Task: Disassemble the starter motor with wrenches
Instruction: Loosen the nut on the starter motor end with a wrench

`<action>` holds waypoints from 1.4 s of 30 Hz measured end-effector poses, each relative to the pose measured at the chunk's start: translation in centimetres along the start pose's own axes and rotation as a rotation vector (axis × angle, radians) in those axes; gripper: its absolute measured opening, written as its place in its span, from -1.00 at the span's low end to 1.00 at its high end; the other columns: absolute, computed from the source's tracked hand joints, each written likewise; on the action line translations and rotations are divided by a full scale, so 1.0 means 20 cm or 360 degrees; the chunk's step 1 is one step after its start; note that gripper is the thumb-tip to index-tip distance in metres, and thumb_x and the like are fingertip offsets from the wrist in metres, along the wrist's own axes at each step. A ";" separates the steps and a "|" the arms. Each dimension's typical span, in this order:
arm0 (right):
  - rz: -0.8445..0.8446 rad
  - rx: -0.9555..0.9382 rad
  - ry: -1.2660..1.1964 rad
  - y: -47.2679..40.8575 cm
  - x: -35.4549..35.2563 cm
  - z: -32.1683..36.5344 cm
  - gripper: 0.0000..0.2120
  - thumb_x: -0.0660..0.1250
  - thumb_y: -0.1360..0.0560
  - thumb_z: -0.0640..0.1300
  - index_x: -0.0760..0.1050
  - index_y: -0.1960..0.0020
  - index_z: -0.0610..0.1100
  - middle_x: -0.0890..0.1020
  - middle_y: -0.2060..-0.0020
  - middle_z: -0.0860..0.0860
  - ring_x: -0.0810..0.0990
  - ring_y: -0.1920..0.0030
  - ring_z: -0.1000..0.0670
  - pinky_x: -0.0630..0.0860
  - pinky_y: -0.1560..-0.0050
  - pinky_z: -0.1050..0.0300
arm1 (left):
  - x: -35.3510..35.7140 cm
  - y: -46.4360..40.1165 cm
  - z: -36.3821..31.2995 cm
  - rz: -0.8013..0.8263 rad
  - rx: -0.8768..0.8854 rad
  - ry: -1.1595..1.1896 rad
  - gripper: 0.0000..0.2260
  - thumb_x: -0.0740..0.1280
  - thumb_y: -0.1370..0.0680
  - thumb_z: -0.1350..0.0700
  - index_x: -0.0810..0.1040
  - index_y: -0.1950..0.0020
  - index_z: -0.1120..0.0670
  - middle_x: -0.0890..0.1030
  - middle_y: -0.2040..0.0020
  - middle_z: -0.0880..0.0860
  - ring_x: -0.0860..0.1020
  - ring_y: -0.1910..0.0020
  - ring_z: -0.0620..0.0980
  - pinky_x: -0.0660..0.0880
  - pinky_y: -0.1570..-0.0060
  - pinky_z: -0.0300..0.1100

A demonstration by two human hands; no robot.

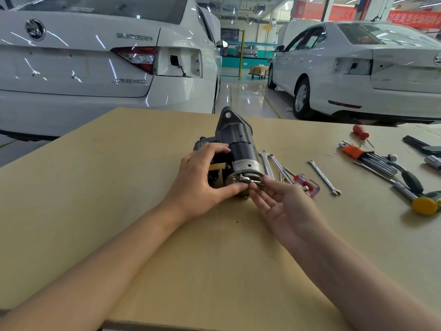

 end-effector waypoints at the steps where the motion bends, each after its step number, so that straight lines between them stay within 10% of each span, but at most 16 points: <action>1: 0.0001 0.0022 -0.0018 0.00 0.00 -0.01 -0.93 0.24 -0.53 -0.42 0.48 0.11 -0.35 0.62 0.45 -0.14 0.65 0.44 -0.03 0.60 0.40 0.20 | 0.00 0.00 0.00 0.0000 0.0004 -0.0014 -0.42 0.47 -0.32 -0.21 0.45 -0.25 0.00 0.51 -0.25 -0.12 0.49 -0.24 -0.08 0.38 -0.32 0.12; 7: 0.0107 -0.0527 0.0366 0.02 0.03 0.11 -0.95 0.31 -0.54 -0.32 0.47 0.01 -0.28 0.62 0.26 -0.17 0.66 0.33 -0.06 0.59 0.30 0.19 | 0.00 0.00 0.00 -0.0009 0.0000 -0.0042 -0.45 0.45 -0.35 -0.19 0.44 -0.25 0.00 0.48 -0.27 -0.15 0.44 -0.24 -0.18 0.35 -0.34 0.12; 12: 0.0627 -0.2022 0.2038 0.33 0.34 0.10 -0.88 0.25 -0.57 -0.18 0.53 0.09 -0.16 0.57 0.18 -0.03 0.54 0.15 -0.06 0.47 0.11 0.11 | 0.01 -0.01 0.01 0.0004 0.0030 0.0019 -0.46 0.27 -0.35 -0.14 0.47 -0.28 0.06 0.48 -0.31 -0.10 0.46 -0.31 -0.06 0.36 -0.33 0.15; 17: 0.0776 -0.2425 0.2611 0.38 0.42 -0.02 -0.85 0.29 -0.55 -0.23 0.62 0.07 -0.25 0.58 0.19 -0.13 0.53 0.17 -0.16 0.51 0.14 -0.04 | 0.01 -0.02 0.03 -0.0005 0.0031 0.0002 -0.54 0.19 -0.42 -0.03 0.47 -0.29 0.06 0.47 -0.27 -0.17 0.48 -0.28 -0.10 0.35 -0.34 0.15; 22: 0.0491 -0.1491 0.1057 0.25 0.23 0.23 -0.82 0.36 -0.51 -0.23 0.64 0.08 0.03 0.65 0.26 0.08 0.54 0.32 0.15 0.43 0.29 0.33 | 0.01 0.01 0.02 0.0057 -0.0084 0.0003 -0.35 0.48 -0.28 -0.20 0.42 -0.30 -0.04 0.50 -0.25 -0.15 0.43 -0.28 -0.08 0.36 -0.33 0.10; 28: -0.0021 -0.0248 0.0094 0.01 -0.01 0.12 -0.80 0.12 -0.53 -0.41 0.36 0.22 -0.22 0.55 0.50 -0.09 0.41 0.56 0.05 0.37 0.54 0.30 | -0.01 0.01 0.01 0.0028 -0.0082 -0.0038 -0.33 0.60 -0.26 -0.13 0.42 -0.29 -0.04 0.46 -0.21 -0.23 0.43 -0.25 -0.15 0.34 -0.35 0.07; 42: -0.0108 0.0024 -0.0103 0.00 -0.02 0.02 -0.85 0.14 -0.54 -0.44 0.39 0.14 -0.26 0.46 0.33 -0.14 0.56 0.54 0.02 0.49 0.52 0.29 | 0.00 0.01 0.04 0.0013 -0.0141 0.0036 -0.30 0.40 -0.23 -0.35 0.41 -0.30 -0.10 0.51 -0.22 -0.15 0.43 -0.29 -0.01 0.40 -0.32 0.07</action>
Point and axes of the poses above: each hand's wrist, its own y-axis away from the middle knuckle, its own x-axis out of the palm, z = x × y, the point moved 8 cm from there along -y, towards the middle knuckle
